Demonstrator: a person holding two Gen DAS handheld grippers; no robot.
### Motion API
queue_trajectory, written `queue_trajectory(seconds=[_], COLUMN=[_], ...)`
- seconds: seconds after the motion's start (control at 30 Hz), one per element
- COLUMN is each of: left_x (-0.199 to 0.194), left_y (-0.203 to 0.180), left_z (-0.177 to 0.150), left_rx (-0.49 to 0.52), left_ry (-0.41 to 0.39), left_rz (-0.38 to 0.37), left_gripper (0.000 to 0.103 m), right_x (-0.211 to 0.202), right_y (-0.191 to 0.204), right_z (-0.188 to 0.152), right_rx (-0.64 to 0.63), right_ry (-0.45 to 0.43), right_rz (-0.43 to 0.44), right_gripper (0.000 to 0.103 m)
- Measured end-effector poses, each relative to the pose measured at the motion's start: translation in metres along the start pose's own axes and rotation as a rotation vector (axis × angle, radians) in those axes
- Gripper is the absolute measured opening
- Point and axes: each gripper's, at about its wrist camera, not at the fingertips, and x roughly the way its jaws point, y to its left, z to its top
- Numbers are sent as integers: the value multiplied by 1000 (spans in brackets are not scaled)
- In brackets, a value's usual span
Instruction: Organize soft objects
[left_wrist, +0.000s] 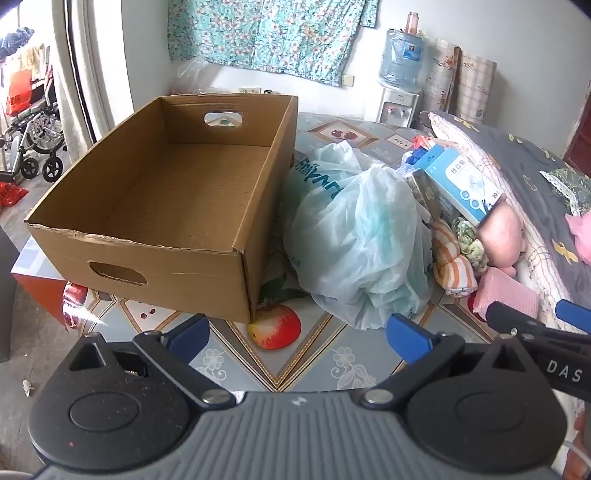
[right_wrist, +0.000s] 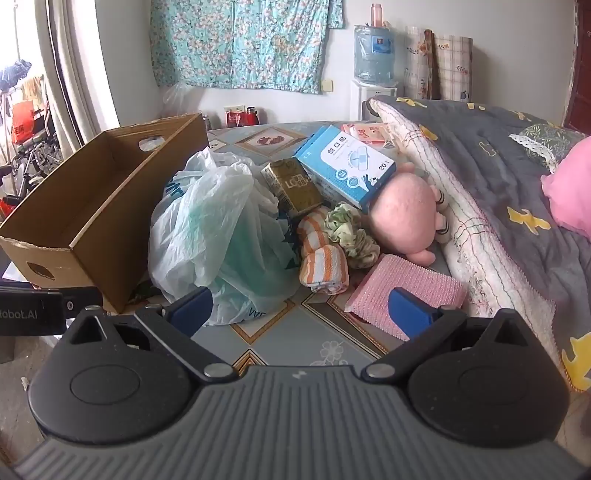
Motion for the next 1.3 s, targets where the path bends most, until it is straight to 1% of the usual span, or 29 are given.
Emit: queue_trajectory(seconds=[0.27, 0.3, 0.4, 0.57, 0.6, 1.3], left_x=[-5, -2, -3, -4, 1, 1], left_y=[-7, -10, -14, -20, -16, -18], left_z=[-1, 0, 0, -1, 3, 8], left_rx=[41, 63, 72, 78, 90, 93], left_ry=[-12, -3, -5, -6, -4, -9], left_rz=[-25, -29, -36, -44, -61, -64], left_gripper=[102, 102, 102, 102, 102, 102], right_x=[0, 1, 0, -2, -2, -2], right_y=[-1, -2, -4, -7, -7, -8], right_z=[1, 1, -1, 4, 4, 7], right_rx=[2, 5, 3, 11, 12, 5], right_ry=[3, 6, 2, 7, 8, 6], right_rz=[-2, 0, -5, -7, -7, -8], right_gripper=[102, 102, 102, 102, 102, 102])
